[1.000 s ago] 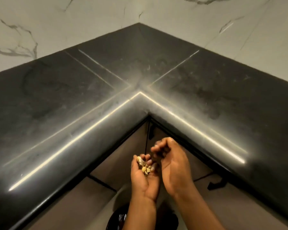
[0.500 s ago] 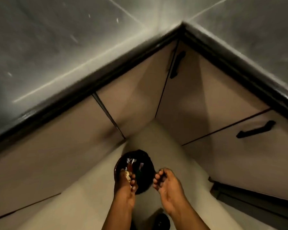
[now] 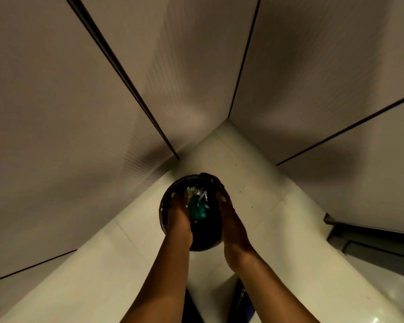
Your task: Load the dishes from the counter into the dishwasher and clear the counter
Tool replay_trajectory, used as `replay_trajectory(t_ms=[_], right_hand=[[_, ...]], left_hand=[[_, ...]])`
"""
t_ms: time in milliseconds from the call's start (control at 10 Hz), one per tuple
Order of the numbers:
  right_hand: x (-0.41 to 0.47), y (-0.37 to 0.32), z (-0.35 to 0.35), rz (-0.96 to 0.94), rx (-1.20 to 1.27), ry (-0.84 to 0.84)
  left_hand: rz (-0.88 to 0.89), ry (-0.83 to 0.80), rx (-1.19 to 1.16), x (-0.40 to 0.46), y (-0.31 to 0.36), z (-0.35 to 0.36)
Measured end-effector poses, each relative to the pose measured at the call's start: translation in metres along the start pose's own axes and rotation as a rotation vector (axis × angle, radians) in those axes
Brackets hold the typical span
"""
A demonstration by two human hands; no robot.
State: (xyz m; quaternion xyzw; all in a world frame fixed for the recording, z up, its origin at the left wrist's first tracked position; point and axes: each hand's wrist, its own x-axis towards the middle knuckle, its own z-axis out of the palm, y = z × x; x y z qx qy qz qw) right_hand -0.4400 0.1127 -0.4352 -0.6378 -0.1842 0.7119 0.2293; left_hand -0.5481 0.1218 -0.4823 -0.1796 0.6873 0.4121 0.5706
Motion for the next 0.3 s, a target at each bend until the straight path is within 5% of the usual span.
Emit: replay_trajectory(t_ms=[100,200,300], right_hand=[[-0.001,0.011,0.013,-0.060,-0.274,-0.207],[0.026,0.027,0.008,-0.334,-0.668,-0.215],[0.055,0.036,-0.019,-0.343,-0.780,0.112]], left_hand=[[-0.049,-0.148,-0.064,-0.011,-0.010,-0.002],[-0.108,-0.201,-0.164,-0.019,-0.015,-0.007],[-0.055,-0.167,-0.124,-0.020,-0.017,-0.015]])
